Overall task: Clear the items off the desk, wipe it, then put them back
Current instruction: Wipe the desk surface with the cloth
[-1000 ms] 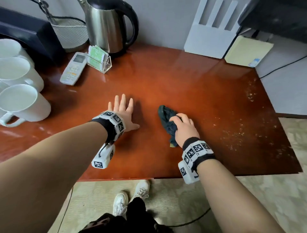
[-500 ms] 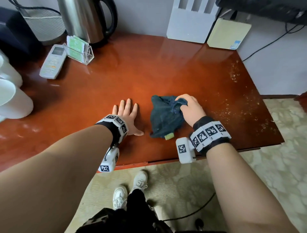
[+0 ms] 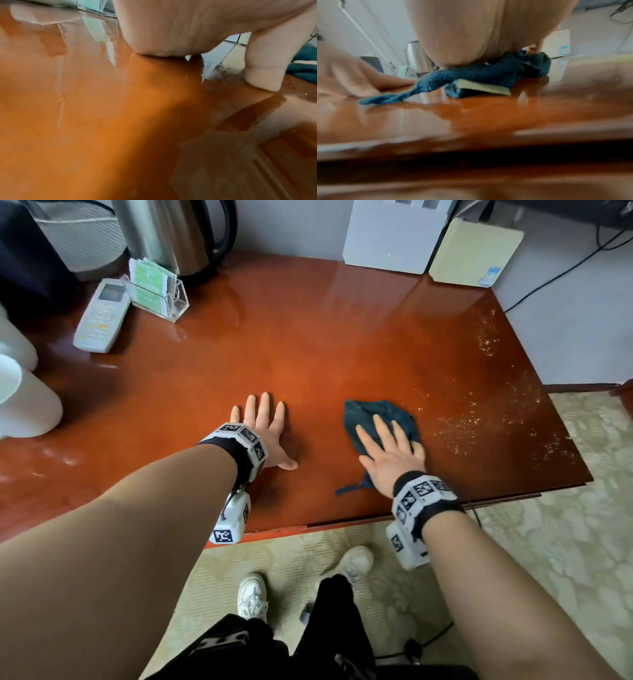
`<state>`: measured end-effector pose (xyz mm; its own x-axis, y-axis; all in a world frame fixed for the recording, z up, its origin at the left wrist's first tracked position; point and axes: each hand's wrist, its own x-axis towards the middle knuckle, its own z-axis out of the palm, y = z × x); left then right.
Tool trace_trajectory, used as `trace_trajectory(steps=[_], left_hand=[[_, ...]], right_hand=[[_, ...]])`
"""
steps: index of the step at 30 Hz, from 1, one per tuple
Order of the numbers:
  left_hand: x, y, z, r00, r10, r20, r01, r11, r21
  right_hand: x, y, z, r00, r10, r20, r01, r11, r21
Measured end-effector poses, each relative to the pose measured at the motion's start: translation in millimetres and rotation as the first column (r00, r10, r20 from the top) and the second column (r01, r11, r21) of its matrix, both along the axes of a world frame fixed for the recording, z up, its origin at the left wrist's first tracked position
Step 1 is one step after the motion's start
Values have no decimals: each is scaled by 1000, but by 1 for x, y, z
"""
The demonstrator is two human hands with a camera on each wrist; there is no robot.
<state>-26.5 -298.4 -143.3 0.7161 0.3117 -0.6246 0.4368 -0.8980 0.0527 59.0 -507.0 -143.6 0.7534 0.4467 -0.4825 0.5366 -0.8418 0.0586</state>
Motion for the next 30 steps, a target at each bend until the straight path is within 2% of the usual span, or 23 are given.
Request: trace_trajectory(steps=[3, 7, 8, 10, 11, 13, 15, 17, 20, 22, 25, 27, 29, 30], left_hand=[[1, 0, -1, 1000, 6, -7, -6, 1000, 15], [2, 0, 1, 1000, 17, -19, -17, 1000, 17], [2, -1, 1, 1000, 24, -19, -24, 1000, 17], [2, -3, 2, 999, 47, -11, -47, 999, 20], [2, -5, 3, 998, 65, -1, -65, 998, 22], [1, -11, 4, 993, 116, 22, -116, 993, 24], [0, -22, 4, 982, 183, 35, -184, 983, 19], [2, -37, 6, 966, 255, 37, -256, 967, 16], [10, -67, 8, 948, 313, 53, -315, 948, 37], [19, -92, 7, 955, 288, 70, -291, 955, 47], [34, -137, 2, 965, 243, 94, -249, 967, 53], [44, -161, -1, 957, 271, 99, -277, 959, 53], [53, -177, -3, 940, 327, 99, -333, 941, 53], [56, -182, -3, 930, 354, 99, -360, 931, 53]], right_hand=[[23, -22, 4, 985, -169, 27, 169, 986, 2], [37, -37, 11, 958, -273, 88, 243, 935, 260], [41, -40, 12, 946, -312, 83, 278, 918, 283], [46, -43, 13, 946, -314, 86, 295, 938, 181], [47, -43, 12, 955, -285, 84, 272, 952, 143], [44, -34, 13, 980, -193, 54, 181, 967, 182], [31, -24, 14, 999, 25, 20, -29, 972, 233], [18, -24, 12, 971, 237, 13, -233, 940, 249], [21, -50, 5, 940, 333, 67, -339, 905, 256], [39, -82, 2, 951, 302, 72, -310, 915, 257], [77, -133, 6, 992, 114, 59, -125, 963, 241], [99, -154, 14, 1000, 13, 28, -19, 975, 223], [111, -157, 22, 999, -38, -25, 44, 944, 326], [113, -154, 24, 995, -61, -76, 88, 891, 445]])
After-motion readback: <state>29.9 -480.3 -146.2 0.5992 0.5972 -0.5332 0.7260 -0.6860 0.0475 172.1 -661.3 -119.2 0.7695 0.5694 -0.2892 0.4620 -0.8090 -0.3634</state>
